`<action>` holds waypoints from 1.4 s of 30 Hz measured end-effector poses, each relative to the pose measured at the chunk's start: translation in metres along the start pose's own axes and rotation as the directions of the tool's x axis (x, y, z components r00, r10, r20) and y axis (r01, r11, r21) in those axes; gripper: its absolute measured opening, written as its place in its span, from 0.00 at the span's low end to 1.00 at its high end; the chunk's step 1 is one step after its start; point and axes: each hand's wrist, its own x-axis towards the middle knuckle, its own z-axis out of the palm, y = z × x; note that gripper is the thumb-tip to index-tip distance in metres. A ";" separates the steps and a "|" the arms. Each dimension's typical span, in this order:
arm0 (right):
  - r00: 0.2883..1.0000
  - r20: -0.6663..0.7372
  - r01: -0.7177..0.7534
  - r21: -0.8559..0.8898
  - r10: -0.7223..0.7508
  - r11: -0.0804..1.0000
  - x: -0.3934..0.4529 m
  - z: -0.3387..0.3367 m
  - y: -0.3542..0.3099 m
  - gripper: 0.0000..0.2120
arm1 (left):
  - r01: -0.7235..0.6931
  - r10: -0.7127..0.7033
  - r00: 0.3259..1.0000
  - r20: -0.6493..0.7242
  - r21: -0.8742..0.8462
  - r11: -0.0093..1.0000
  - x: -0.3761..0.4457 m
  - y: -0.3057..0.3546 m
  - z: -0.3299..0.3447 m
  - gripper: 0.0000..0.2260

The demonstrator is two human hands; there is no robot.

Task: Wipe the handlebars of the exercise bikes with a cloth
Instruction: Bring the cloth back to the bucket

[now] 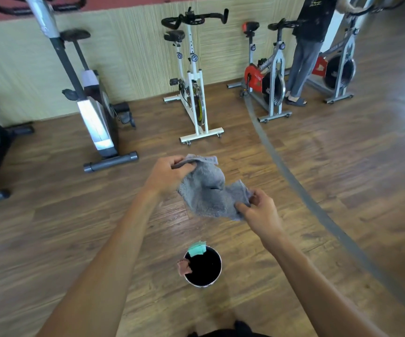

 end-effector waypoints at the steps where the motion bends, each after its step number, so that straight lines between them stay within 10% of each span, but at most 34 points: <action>1: 0.998 0.024 -0.057 -0.004 0.057 0.998 -0.001 -0.001 0.007 0.13 | 0.016 -0.019 1.000 -0.020 -0.103 0.995 -0.002 0.001 0.000 0.07; 5: 0.965 0.128 -0.219 -0.086 0.229 0.972 -0.003 -0.004 0.023 0.19 | 0.043 -0.032 0.999 0.040 -0.292 0.955 -0.010 0.007 0.002 0.05; 8: 0.999 0.010 -0.036 -0.179 0.039 0.983 -0.002 -0.002 0.012 0.17 | 0.063 -0.021 0.990 0.140 -0.300 0.952 -0.015 0.013 0.006 0.08; 11: 0.969 0.167 0.197 -0.091 -0.180 0.976 0.004 0.003 -0.009 0.22 | 0.027 0.013 0.956 0.295 -0.132 0.991 -0.016 0.022 0.013 0.08; 16: 0.854 0.502 0.075 0.143 -0.138 0.987 0.013 0.007 -0.032 0.17 | -0.082 0.003 0.884 0.468 0.149 0.985 -0.013 0.036 0.017 0.06; 22: 0.872 0.446 0.052 0.325 -0.201 0.944 0.004 0.015 -0.028 0.13 | -0.117 -0.029 0.891 0.452 0.291 0.950 -0.012 0.006 -0.007 0.07; 27: 0.925 0.333 0.107 0.237 -0.184 0.965 -0.007 0.024 -0.014 0.09 | 0.111 -0.158 0.914 0.373 0.144 0.983 -0.028 -0.058 0.001 0.25; 42: 0.950 0.230 -0.190 -0.103 0.209 0.976 0.025 0.064 0.283 0.10 | 0.580 -0.539 0.815 0.214 -0.293 0.760 -0.063 -0.361 0.153 0.07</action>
